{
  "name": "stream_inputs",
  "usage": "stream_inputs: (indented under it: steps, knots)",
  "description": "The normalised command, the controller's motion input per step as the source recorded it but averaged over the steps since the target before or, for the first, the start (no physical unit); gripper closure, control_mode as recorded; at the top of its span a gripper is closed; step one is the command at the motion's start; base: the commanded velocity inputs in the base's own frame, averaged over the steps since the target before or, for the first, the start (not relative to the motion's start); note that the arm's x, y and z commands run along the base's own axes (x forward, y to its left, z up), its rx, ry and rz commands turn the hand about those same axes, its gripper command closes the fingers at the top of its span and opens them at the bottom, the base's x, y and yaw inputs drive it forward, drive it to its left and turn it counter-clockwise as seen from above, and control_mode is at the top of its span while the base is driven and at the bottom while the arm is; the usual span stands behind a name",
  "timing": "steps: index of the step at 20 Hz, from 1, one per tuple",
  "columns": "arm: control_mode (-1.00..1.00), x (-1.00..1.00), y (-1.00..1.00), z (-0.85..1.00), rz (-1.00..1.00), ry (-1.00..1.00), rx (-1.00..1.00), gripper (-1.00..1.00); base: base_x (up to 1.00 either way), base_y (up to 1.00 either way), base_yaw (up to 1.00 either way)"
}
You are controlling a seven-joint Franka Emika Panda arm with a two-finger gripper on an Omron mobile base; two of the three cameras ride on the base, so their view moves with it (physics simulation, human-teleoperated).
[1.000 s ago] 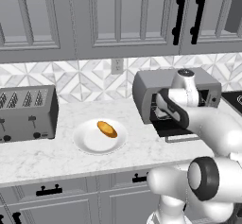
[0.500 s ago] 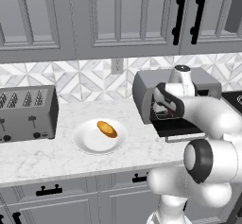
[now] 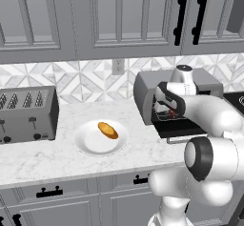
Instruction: Pick up the kebab skewer and baguette bread, and place them inside the toaster oven. Close the toaster oven door and start by setting the timer.
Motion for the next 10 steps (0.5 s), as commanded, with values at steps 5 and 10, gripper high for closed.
stream_inputs:
  steps: [5,10]
  knots:
    - [-1.0,0.0,0.0,-0.2,-0.01,0.0,0.02,1.0,0.0,0.0,0.0]
    - [-1.0,0.0,0.0,-0.13,0.0,0.0,0.02,1.0,0.0,0.0,0.0]
